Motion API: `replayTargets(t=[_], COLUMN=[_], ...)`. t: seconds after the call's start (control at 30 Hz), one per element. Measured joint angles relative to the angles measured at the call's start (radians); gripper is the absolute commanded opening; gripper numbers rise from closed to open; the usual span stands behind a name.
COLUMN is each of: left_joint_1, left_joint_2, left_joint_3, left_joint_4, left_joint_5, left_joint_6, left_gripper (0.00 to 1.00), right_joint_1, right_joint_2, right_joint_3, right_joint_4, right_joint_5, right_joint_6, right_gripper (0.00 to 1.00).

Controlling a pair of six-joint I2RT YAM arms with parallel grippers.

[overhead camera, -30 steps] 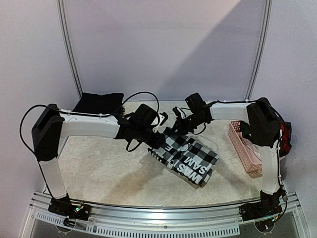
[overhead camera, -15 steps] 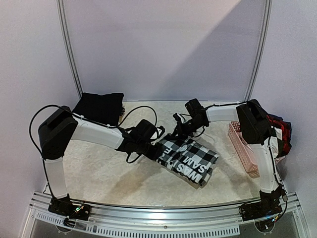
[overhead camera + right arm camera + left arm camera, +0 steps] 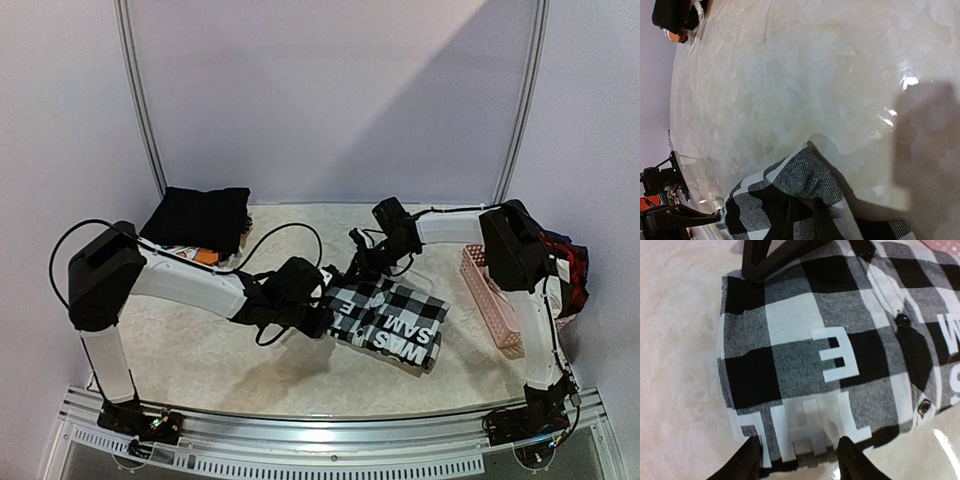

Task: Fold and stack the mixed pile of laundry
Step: Adjust the square-folded shirt at the center of the board.

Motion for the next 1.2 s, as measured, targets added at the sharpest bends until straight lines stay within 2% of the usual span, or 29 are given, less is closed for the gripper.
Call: replayTargets(t=[0.17, 0.3, 0.53, 0.7, 0.93, 1.2], left_joint_1=[-0.035, -0.04, -0.105, -0.193, -0.274, -0.308], left_joint_2=[-0.115, -0.161, -0.16, -0.112, 0.053, 0.225], left_joint_3=[-0.003, 0.006, 0.07, 0.185, 0.339, 0.472], left_joint_4=[-0.069, -0.098, -0.159, -0.156, -0.123, -0.105], left_joint_5=[-0.012, -0.029, -0.034, -0.024, 0.027, 0.11], left_joint_6=[-0.002, 0.001, 0.013, 0.024, 0.036, 0.046], left_gripper=[0.57, 0.59, 0.59, 0.58, 0.57, 0.55], right_joint_1=[0.026, 0.045, 0.057, 0.056, 0.043, -0.013], right_joint_2=[-0.095, -0.255, -0.618, -0.792, -0.892, -0.887], right_joint_3=[0.004, -0.061, -0.391, -0.636, -0.784, -0.85], right_joint_4=[-0.079, -0.088, -0.056, -0.055, -0.051, -0.017], right_joint_5=[0.069, 0.137, 0.28, 0.411, 0.519, 0.566], right_joint_6=[-0.028, -0.038, -0.015, 0.032, 0.08, 0.1], right_gripper=[0.29, 0.32, 0.32, 0.29, 0.25, 0.23])
